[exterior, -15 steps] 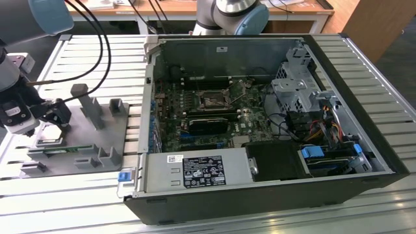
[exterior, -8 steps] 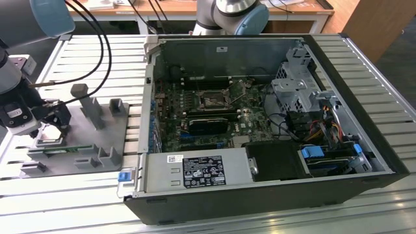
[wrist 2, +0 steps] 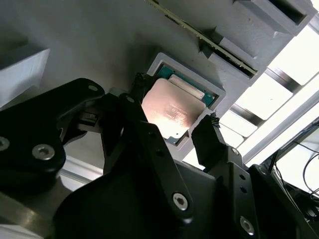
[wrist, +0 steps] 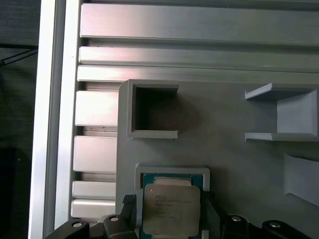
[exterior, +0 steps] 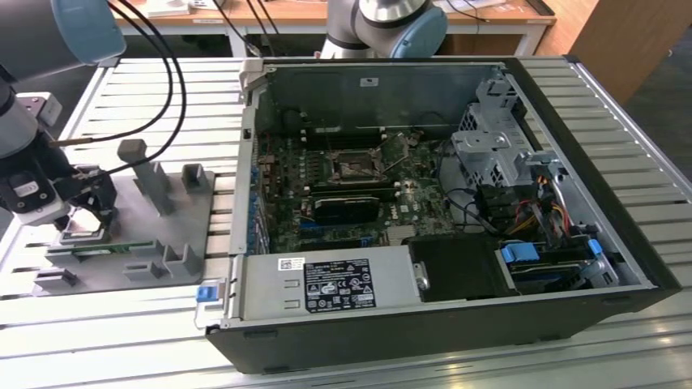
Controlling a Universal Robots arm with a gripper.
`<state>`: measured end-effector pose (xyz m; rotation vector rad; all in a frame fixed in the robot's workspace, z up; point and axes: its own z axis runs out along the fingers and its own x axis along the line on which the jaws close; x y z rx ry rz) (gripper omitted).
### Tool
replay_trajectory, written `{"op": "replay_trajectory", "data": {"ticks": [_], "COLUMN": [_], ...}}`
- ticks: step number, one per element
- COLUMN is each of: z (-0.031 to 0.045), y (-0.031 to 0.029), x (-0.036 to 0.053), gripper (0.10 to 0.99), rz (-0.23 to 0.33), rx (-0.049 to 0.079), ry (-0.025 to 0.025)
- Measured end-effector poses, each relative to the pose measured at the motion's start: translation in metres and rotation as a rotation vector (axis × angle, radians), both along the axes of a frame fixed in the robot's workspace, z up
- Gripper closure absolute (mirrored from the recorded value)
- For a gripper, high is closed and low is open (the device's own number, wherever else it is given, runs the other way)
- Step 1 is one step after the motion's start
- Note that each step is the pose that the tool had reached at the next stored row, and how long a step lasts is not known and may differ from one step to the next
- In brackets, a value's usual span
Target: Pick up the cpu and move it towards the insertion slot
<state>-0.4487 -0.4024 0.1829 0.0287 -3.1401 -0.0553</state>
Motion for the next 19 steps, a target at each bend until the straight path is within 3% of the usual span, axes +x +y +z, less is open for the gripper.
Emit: {"op": "replay_trajectory", "data": {"ticks": [1,7,8,19], "z": [-0.0003,-0.0012,-0.0013,0.0007], "y": [0.0001,0.0004,0.0004,0.0006], "x": [0.0000,0.0000,0.0000,0.0000], "gripper": [0.435,0.451,0.518,0.541], "rz": [0.000,0.000,0.000,0.000], "rx": [0.000,0.000,0.000,0.000], "ry": [0.0000,0.0001,0.0000,-0.0001]}}
